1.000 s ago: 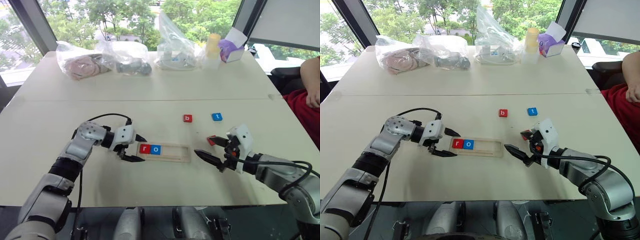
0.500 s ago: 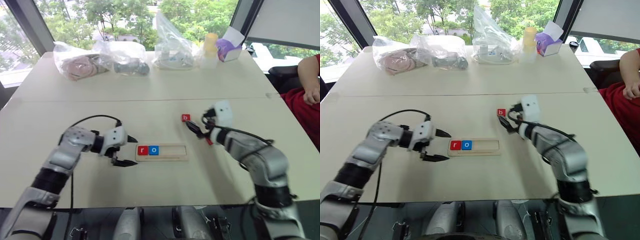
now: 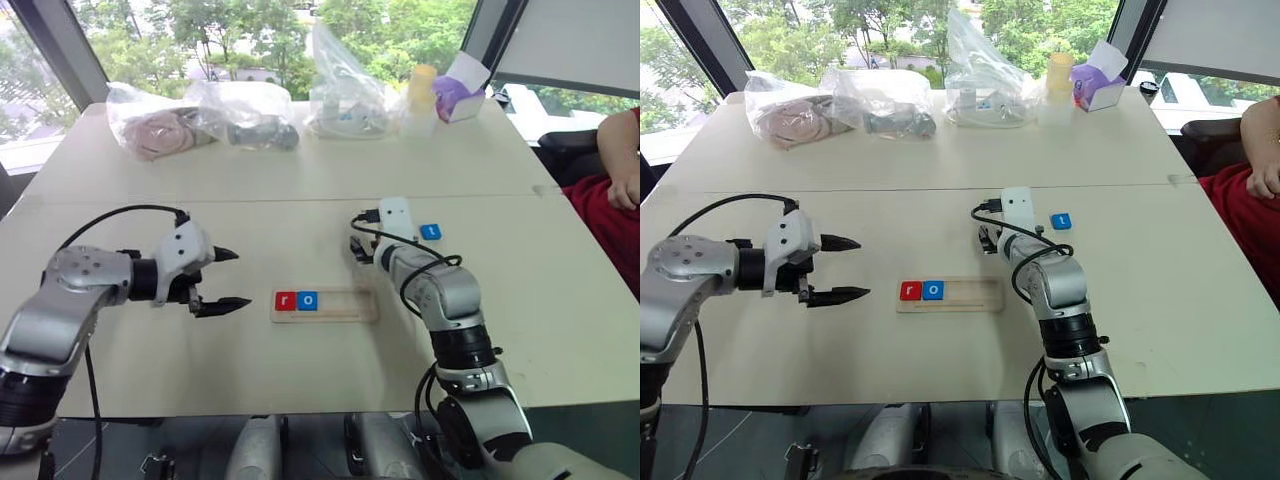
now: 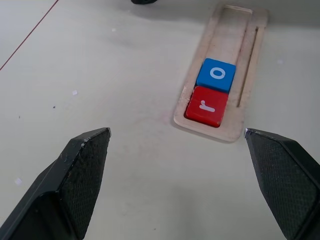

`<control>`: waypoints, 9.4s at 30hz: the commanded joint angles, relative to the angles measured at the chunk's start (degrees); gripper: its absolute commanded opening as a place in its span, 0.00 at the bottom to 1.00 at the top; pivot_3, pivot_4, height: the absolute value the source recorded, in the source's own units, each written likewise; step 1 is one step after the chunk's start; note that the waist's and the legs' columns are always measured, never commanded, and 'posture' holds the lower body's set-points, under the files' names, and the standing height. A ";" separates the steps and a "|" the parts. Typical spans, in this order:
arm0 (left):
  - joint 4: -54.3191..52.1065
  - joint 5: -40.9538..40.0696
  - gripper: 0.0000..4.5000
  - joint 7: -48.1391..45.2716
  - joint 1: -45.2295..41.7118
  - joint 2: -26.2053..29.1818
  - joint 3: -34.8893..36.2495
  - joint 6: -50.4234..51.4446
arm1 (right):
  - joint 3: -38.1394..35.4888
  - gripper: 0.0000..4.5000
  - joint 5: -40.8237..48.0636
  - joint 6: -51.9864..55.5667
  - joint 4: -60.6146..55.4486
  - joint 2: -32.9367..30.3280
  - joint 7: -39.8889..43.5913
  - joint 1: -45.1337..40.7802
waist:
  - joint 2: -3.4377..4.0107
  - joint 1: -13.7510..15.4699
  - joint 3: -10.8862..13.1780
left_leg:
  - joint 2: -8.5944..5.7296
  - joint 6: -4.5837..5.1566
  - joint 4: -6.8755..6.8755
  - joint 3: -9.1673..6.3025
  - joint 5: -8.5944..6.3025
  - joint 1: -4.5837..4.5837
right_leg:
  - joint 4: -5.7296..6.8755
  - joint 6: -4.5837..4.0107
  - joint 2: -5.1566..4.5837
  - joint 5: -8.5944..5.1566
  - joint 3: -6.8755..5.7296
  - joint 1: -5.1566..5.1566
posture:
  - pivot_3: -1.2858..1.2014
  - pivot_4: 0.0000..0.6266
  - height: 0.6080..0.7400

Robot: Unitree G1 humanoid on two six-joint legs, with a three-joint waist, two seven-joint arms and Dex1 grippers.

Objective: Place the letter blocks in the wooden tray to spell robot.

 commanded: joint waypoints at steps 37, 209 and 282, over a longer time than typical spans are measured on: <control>-4.69 -3.22 1.00 4.13 -0.58 -4.08 -5.94 0.81 | -9.79 0.26 -4.32 12.68 -37.11 -7.16 7.97 10.52 | 0.00 -0.05 0.00 | -0.02 -0.04 -0.07 -0.03 0.02 -0.18 | -0.01 0.06 -0.14 -0.04 0.04 -0.18 | 0.52 0.24 1.00; -2.46 -7.92 1.00 2.11 -8.54 -5.07 -8.64 2.06 | -9.14 0.97 -0.32 3.53 -40.90 -10.49 19.09 30.63 | -0.16 -0.91 0.22 | -0.05 -0.05 0.08 0.37 0.04 0.14 | 0.09 0.02 0.08 -0.03 0.38 0.01 | 0.52 0.24 1.00; 0.89 -7.93 1.00 -0.08 -5.10 -1.98 -4.89 0.79 | 1.23 0.70 -3.19 -62.31 24.44 -43.47 83.57 13.17 | -0.38 -1.18 0.22 | -0.02 -0.04 0.15 1.06 0.03 0.50 | 0.05 0.17 0.09 0.00 0.91 0.24 | 0.52 0.24 1.00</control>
